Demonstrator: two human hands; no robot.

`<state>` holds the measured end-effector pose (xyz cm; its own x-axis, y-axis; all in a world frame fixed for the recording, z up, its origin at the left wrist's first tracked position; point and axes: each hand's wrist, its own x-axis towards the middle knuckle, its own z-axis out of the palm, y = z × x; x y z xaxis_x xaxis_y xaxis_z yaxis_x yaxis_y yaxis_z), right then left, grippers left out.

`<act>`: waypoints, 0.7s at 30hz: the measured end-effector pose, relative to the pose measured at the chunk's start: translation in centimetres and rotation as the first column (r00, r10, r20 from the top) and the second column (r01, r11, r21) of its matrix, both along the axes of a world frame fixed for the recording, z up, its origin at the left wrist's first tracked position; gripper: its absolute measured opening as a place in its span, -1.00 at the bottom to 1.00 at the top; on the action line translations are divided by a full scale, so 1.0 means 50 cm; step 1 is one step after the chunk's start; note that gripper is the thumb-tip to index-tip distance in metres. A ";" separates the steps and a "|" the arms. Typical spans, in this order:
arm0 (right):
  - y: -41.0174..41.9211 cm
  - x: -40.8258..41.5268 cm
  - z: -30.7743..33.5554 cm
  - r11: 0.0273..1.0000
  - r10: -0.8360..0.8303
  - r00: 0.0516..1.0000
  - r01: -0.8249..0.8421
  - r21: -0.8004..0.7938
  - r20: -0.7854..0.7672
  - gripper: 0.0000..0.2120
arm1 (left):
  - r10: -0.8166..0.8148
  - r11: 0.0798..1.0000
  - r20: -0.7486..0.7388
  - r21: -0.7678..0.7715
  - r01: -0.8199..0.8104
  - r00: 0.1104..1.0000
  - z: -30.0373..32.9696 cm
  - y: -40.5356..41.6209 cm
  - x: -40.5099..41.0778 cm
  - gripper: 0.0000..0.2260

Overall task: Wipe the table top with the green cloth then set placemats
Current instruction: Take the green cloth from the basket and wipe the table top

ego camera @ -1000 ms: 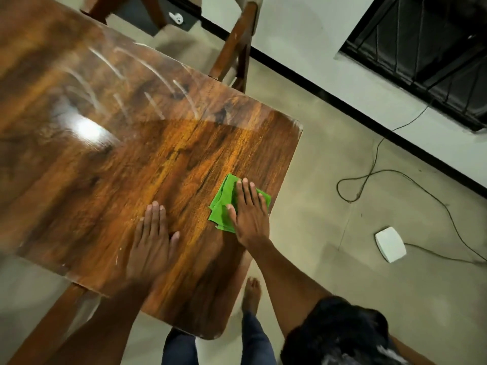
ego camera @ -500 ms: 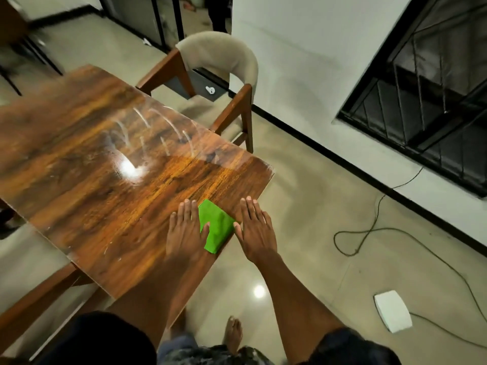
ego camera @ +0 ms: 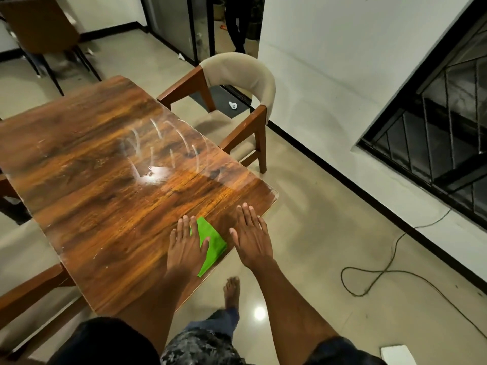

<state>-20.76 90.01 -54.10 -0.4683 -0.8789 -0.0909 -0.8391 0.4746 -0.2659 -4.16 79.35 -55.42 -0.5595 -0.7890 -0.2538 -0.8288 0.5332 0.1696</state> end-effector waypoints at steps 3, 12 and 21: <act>-0.020 -0.062 -0.017 0.999 0.033 0.999 -0.033 0.011 0.003 -0.35 | 0.048 0.999 0.003 0.021 -0.048 0.999 -0.026 -0.007 -0.041 -0.31; -0.040 -0.270 0.003 0.996 0.056 0.998 -0.055 0.072 -0.009 -0.35 | 0.099 0.989 -0.001 0.112 -0.099 0.995 -0.033 -0.025 -0.212 -0.33; -0.101 -0.397 0.039 0.961 0.252 0.966 -0.257 0.100 0.061 -0.36 | 0.310 0.950 -0.093 0.058 -0.306 0.946 -0.020 -0.046 -0.307 -0.32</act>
